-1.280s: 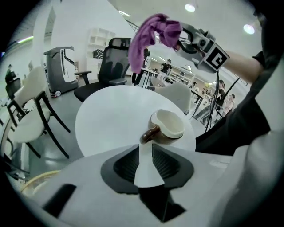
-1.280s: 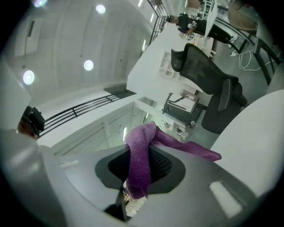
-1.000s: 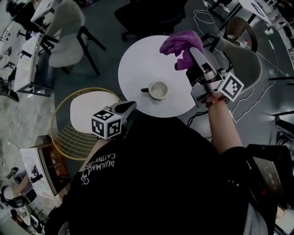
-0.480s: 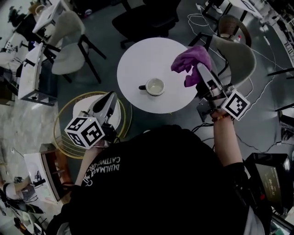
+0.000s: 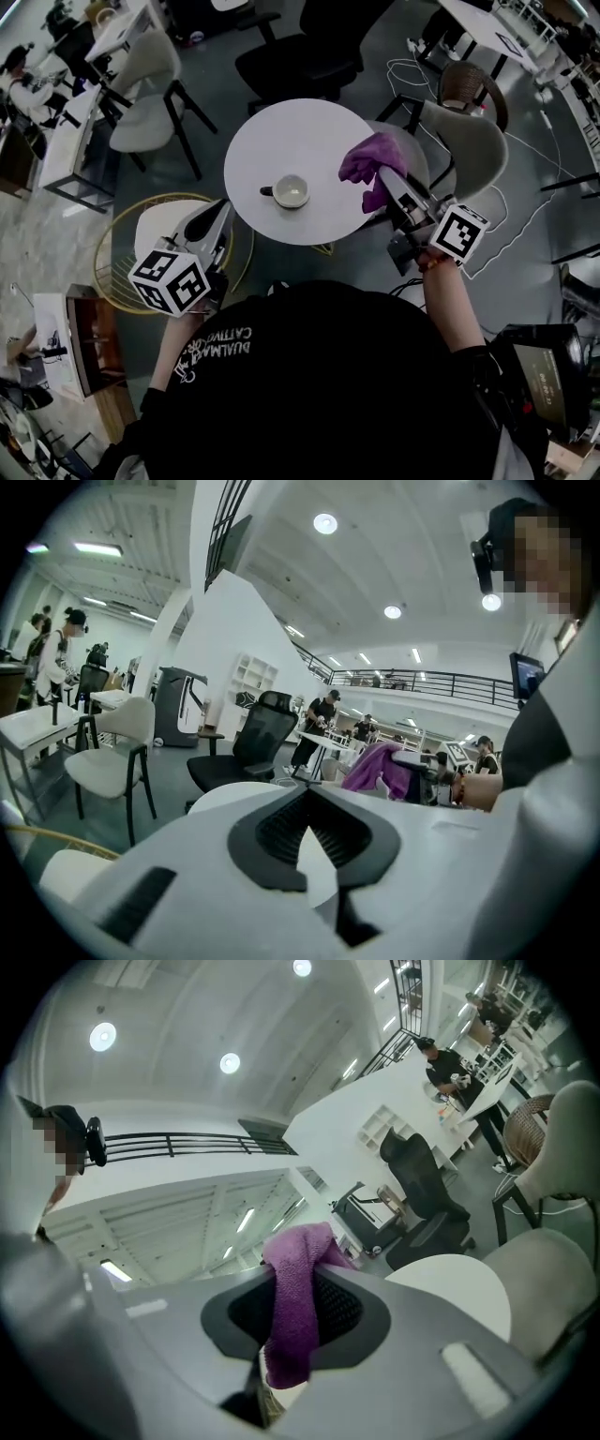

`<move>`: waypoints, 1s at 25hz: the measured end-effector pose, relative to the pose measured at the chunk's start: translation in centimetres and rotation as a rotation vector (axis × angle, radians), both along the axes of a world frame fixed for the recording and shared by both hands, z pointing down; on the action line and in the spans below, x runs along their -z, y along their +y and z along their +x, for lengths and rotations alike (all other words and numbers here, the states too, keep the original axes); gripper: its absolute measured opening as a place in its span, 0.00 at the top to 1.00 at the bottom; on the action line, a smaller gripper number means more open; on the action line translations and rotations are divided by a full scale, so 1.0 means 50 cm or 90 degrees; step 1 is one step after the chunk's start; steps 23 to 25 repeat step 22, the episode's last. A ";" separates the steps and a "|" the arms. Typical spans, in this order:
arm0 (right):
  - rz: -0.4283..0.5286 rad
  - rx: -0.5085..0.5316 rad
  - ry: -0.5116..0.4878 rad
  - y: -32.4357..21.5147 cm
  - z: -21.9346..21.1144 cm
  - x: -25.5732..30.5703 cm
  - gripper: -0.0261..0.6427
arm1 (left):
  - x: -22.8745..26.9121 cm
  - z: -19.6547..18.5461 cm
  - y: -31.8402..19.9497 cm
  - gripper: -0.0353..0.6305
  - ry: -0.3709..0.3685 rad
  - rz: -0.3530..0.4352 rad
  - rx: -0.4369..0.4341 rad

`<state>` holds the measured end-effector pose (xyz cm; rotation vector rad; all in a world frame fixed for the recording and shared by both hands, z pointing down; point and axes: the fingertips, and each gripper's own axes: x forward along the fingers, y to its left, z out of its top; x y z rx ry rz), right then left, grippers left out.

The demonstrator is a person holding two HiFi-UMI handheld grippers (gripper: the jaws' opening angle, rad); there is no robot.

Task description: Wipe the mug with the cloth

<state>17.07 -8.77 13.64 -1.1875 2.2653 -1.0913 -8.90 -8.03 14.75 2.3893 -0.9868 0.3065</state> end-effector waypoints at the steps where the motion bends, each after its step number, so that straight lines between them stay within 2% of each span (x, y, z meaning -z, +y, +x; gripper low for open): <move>1: 0.002 0.017 0.014 0.015 0.002 0.001 0.86 | 0.005 0.017 0.015 0.95 -0.004 0.009 -0.003; 4: 0.001 0.064 0.036 0.045 0.042 0.003 0.86 | 0.013 0.094 0.052 0.95 -0.020 0.024 -0.003; 7: -0.009 0.093 0.036 0.074 0.092 0.003 0.86 | 0.012 0.165 0.098 0.95 -0.023 0.013 0.008; 13: -0.018 0.132 0.027 0.138 0.109 0.001 0.86 | 0.019 0.190 0.182 0.95 -0.027 0.001 0.037; 17: -0.022 0.160 0.026 0.130 0.146 -0.033 0.86 | 0.004 0.230 0.177 0.95 -0.041 -0.002 0.057; 22: -0.042 0.181 0.011 0.095 0.275 -0.096 0.86 | -0.026 0.354 0.147 0.95 -0.055 0.000 0.081; 25: -0.042 0.181 0.011 0.095 0.275 -0.096 0.86 | -0.026 0.354 0.147 0.95 -0.055 0.000 0.081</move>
